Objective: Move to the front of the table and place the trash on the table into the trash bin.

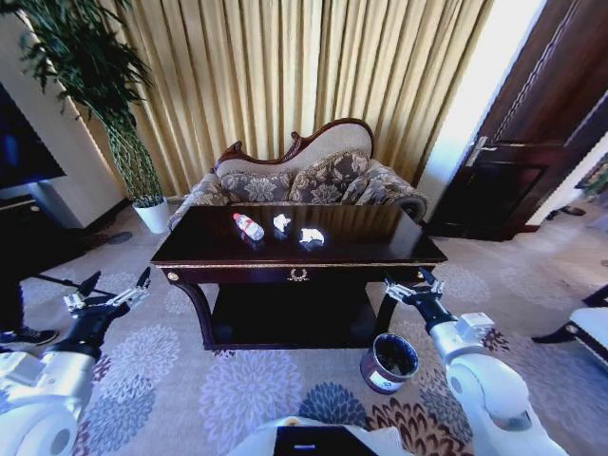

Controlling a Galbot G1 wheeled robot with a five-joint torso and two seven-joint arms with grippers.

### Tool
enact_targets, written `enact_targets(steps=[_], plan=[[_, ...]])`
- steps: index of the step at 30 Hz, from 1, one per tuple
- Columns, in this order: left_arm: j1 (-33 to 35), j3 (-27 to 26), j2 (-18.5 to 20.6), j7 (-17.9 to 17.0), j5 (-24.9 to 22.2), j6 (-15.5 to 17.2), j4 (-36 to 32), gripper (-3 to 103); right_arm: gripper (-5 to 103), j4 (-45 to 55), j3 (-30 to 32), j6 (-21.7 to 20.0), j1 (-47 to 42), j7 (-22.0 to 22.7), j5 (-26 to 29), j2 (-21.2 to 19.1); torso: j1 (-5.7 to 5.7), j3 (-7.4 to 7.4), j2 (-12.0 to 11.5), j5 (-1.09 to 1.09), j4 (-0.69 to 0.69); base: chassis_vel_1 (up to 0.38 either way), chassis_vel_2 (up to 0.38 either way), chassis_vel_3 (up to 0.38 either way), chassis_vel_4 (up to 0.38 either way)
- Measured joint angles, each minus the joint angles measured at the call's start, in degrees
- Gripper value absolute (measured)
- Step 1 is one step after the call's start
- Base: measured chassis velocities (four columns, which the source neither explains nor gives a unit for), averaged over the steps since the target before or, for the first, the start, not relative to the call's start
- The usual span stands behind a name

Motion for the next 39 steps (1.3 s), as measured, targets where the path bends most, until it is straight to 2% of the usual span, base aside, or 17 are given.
enact_targets(steps=[28,39], plan=[[0.5,-0.3,-0.5,0.0,-0.1,0.0,-0.8,100,100,-1.6,-0.1,0.8,0.3,-0.3,1.5,0.1,0.0,0.0,0.0,0.0,0.0,0.0,0.0,0.0,0.0],[0.4,-0.3,-0.4,0.0,0.0,0.0,-0.9,100,100,-1.6,0.0,1.0,0.2,-0.4,1.5,0.2,0.0,0.0,0.0,0.0,0.0,-0.062,0.094,0.062,-0.079]])
